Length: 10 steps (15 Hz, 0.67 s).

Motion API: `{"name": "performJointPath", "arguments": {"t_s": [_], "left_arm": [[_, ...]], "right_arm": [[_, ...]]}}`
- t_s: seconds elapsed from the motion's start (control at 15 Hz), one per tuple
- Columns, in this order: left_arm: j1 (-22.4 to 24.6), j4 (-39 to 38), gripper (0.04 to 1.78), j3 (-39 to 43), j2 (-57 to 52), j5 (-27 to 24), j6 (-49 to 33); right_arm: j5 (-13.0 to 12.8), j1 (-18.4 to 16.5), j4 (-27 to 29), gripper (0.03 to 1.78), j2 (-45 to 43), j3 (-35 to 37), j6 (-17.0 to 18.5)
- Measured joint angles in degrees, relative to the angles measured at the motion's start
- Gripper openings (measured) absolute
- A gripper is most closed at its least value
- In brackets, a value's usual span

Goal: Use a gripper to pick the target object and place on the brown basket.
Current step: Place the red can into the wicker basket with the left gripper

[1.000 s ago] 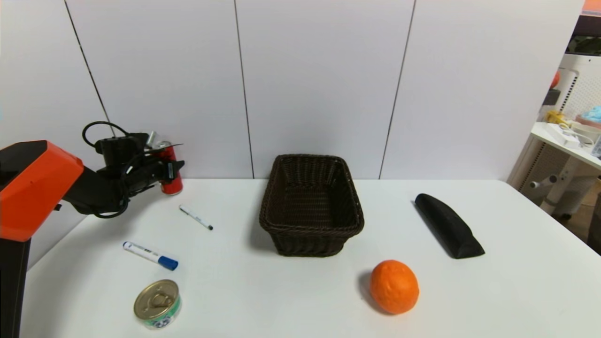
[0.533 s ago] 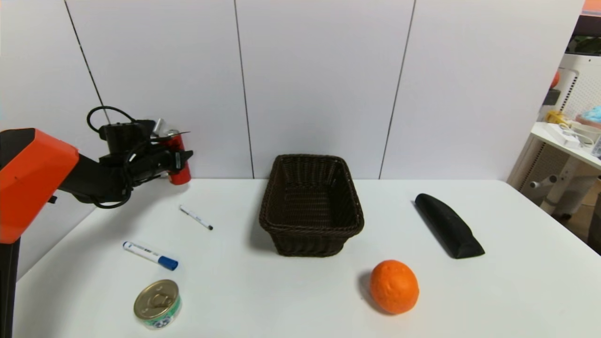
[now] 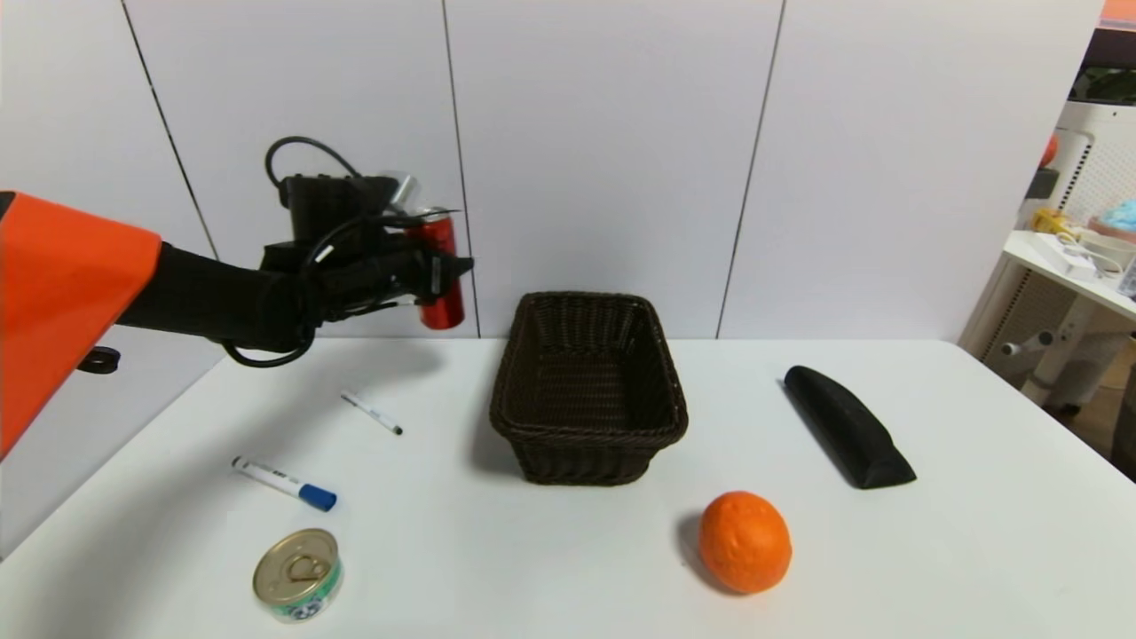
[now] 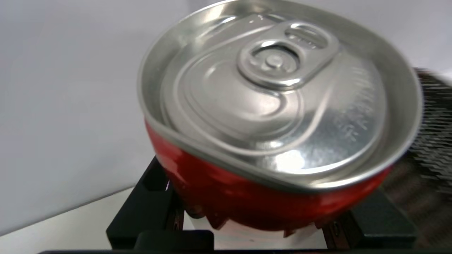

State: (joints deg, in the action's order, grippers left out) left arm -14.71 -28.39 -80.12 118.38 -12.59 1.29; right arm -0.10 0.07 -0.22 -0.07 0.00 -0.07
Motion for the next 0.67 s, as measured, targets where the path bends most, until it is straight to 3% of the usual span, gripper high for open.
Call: {"name": "performJointPath", "arguments": {"t_s": [0.33, 0.67], "left_arm": [[-14.1, 0.9, 1.0, -0.5, -3.1, 0.3, -3.7], [-19.6, 0.0, 1.0, -0.6, -1.1, 0.4, -3.5]], "right_arm": [[0.0, 0.0, 0.0, 1.7, 0.0, 0.0, 0.0], [0.0, 0.0, 0.0, 1.7, 0.0, 0.0, 0.0]]}}
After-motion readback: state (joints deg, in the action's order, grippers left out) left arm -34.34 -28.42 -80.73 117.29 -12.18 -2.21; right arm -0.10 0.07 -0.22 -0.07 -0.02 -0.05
